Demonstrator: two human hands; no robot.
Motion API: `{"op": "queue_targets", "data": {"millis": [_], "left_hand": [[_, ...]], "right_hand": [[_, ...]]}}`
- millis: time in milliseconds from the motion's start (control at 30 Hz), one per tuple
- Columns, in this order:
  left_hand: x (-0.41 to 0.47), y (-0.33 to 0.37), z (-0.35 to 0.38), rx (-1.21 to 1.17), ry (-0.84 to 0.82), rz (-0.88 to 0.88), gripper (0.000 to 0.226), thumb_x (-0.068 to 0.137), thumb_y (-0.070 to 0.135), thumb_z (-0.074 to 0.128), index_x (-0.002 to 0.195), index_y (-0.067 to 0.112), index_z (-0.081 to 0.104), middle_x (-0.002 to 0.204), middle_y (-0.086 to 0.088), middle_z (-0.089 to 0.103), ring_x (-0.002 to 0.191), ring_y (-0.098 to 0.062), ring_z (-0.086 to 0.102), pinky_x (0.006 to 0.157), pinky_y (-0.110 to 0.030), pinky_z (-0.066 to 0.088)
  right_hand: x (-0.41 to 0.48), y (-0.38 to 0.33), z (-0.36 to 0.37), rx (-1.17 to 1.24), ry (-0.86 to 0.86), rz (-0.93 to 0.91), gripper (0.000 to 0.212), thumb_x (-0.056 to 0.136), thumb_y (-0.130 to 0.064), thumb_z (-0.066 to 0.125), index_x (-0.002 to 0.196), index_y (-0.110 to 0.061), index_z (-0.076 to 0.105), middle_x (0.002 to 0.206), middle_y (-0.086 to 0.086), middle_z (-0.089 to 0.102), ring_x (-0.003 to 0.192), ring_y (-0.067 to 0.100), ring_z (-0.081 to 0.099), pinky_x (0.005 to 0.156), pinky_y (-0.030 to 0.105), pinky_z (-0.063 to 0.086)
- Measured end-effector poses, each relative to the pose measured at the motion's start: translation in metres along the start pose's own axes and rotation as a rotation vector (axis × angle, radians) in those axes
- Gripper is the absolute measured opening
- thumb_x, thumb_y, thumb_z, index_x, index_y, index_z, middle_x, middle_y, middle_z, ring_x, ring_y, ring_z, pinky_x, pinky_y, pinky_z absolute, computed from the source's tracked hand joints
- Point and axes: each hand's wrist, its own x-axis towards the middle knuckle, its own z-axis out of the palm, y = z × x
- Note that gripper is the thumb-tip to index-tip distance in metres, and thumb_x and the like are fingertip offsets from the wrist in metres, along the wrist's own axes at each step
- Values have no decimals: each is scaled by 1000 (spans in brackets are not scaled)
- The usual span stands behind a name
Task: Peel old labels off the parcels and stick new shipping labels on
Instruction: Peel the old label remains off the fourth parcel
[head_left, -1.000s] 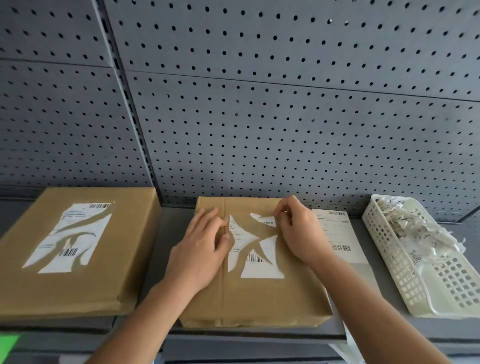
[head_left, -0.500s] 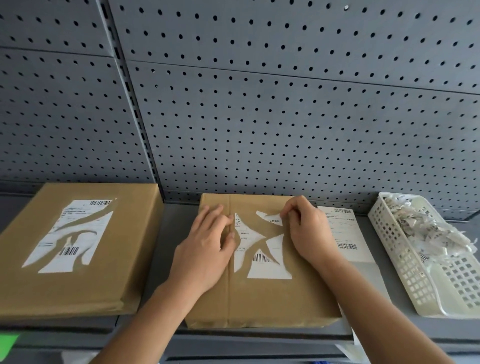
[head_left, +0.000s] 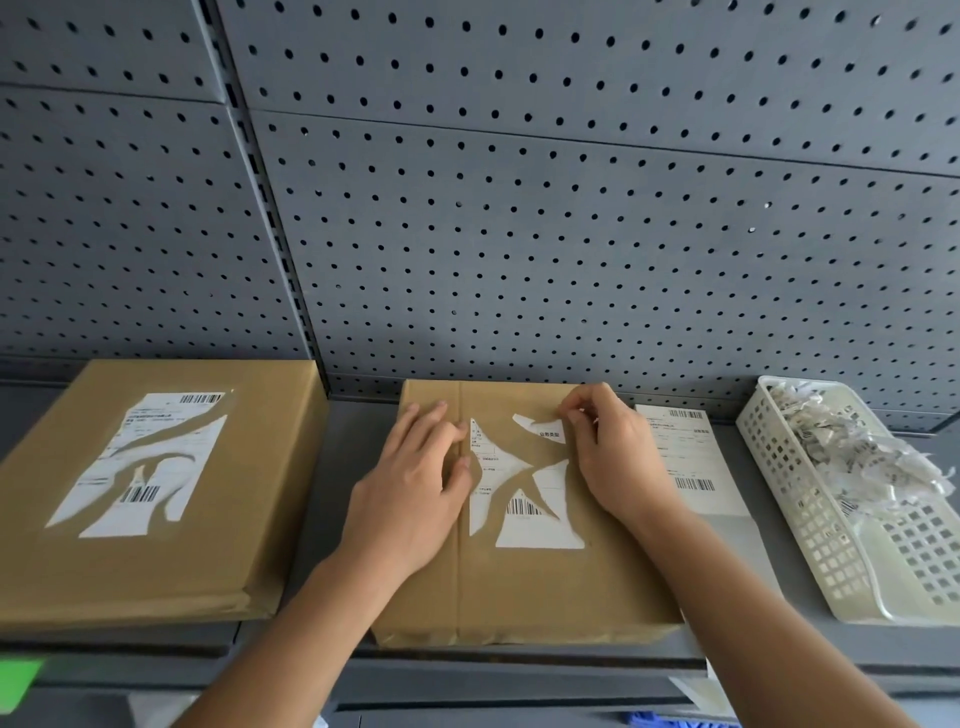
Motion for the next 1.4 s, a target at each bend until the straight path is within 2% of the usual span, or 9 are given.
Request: {"op": "queue_targets", "data": {"millis": [100,267,400,533,667,867,1000,1267,1400], "left_hand": [[-1,0,-1,2,-2,-2,26,106,43,38,130,38,47,161,28,17,151,6,-5,99,-45,48],[0,0,0,-3,8,1,27,105,43,39,130,38,47,161,28,18,151,6,-4,98,-45,48],[0,-1,1,4,6,0,26,106,43,39,130,38,47,161,28,18,151,6,-4,97,-44,49],[0,-1,1,9,12,2,27,105,43,39,130,38,47,161,28,18,151,6,-4,97,-45,49],[0,-1,1,8,3,-4,28,105,44,37,131,39,47,161,28,17,151,6,-4,97,-46,49],[0,1,0,0,-1,-7,27,105,43,38,131,39,47,161,29,16,150,6,-4,98,-46,48],[-1,0,0,1,-3,-7,27,105,44,38,131,39,47,162,29,16,150,6,-5,98,-48,48],[-1,1,0,1,-6,-11,27,105,43,38,131,39,47,161,29,17,150,6,-4,100,-47,47],[-1,1,0,4,2,-7,27,105,43,39,131,38,48,162,27,18,151,5,-3,99,-48,48]], "right_hand": [[1,-1,1,-14,-26,-11,19,96,-3,50,93,-20,56,93,-3,65,84,16,57,74,25,40],[-1,1,-2,28,2,22,18,98,-5,49,94,-20,58,91,-8,66,83,4,56,71,10,37],[0,1,1,-11,0,2,17,97,-2,49,94,-16,59,92,-2,66,81,13,56,72,21,38],[-3,1,-4,37,14,-7,18,97,-3,50,94,-18,60,90,-5,67,75,0,56,68,8,37],[-1,0,1,-7,20,1,17,98,-3,49,95,-14,60,93,-2,67,84,15,57,72,20,37],[-3,-1,-6,44,23,10,22,98,-3,49,93,-22,58,88,-9,68,73,-3,56,66,7,37],[-1,-1,-1,-4,0,18,19,98,-3,48,94,-18,59,93,-4,67,78,6,56,68,12,35],[-2,-1,-4,46,25,49,17,98,-5,49,96,-17,61,91,-8,68,76,3,57,67,12,37],[-4,-5,-5,64,-47,7,22,96,-2,52,91,-21,60,84,-9,68,63,8,54,61,10,38]]}}
